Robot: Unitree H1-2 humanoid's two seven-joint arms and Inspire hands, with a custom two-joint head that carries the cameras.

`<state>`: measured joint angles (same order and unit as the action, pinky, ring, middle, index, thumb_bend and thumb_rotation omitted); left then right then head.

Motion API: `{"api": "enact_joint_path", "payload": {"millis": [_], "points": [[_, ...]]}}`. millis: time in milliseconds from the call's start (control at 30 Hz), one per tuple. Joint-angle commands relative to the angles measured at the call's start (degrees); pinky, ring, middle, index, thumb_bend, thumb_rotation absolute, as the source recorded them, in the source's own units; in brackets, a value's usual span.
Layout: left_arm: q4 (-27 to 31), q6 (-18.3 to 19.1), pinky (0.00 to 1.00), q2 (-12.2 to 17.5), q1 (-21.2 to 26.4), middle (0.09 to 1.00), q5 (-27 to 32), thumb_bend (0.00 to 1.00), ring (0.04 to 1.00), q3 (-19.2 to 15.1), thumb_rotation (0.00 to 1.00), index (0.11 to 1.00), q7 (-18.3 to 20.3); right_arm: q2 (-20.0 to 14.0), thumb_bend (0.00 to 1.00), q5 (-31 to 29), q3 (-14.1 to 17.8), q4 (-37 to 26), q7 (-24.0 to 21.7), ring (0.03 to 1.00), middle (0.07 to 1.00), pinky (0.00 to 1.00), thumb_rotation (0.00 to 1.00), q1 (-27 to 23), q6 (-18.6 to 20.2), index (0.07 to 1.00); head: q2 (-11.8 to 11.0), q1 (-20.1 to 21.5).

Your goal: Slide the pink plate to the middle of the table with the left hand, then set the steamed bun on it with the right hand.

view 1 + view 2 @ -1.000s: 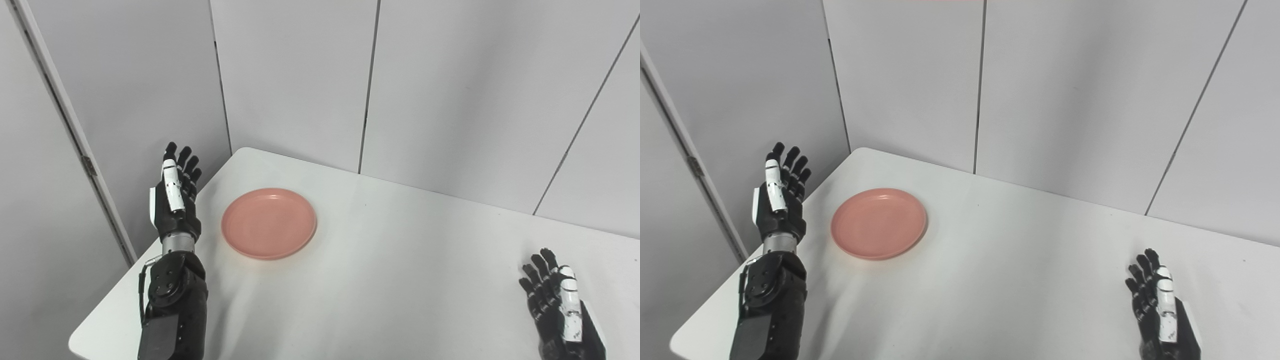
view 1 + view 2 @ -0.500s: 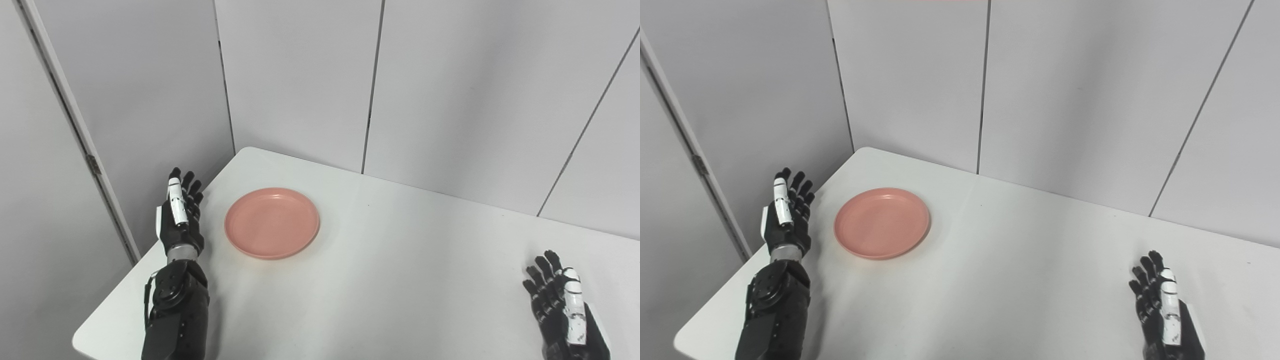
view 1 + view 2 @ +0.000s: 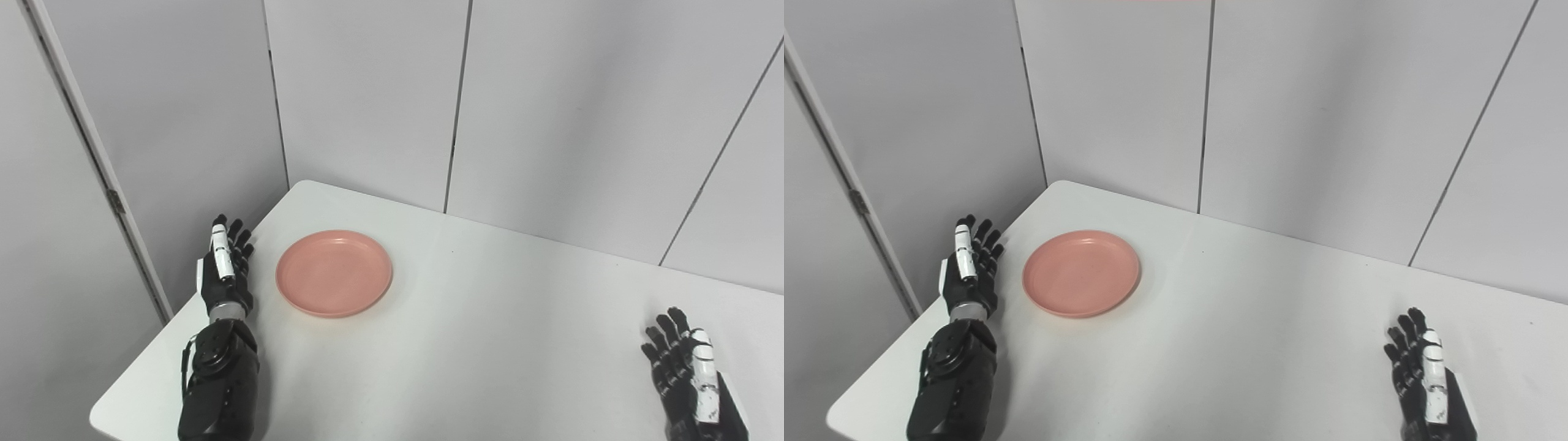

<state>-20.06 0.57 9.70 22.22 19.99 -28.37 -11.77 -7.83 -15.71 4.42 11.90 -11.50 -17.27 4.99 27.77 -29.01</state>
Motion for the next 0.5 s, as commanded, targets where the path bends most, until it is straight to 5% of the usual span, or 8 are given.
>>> {"api": "enact_joint_path", "payload": {"millis": [0, 467], "points": [[-1.88, -0.81, 0.91, 1.01, 1.31, 0.923, -0.54, 0.41, 0.908, 1.09, 1.00, 0.932, 0.77, 0.33, 0.22, 0.28, -0.25, 1.00, 0.92, 1.000, 1.000, 1.00, 1.00, 1.85, 5.08, 1.000, 0.09, 0.07], [-9.44, -0.15, 0.89, -0.17, 3.31, 0.909, 2.66, 0.42, 0.891, 4.21, 1.00, 0.917, 6.37, 0.33, 0.22, 1.24, -1.07, 0.18, 1.44, 1.000, 1.000, 1.00, 1.00, 2.30, 5.28, 1.000, 0.31, 1.43]]}}
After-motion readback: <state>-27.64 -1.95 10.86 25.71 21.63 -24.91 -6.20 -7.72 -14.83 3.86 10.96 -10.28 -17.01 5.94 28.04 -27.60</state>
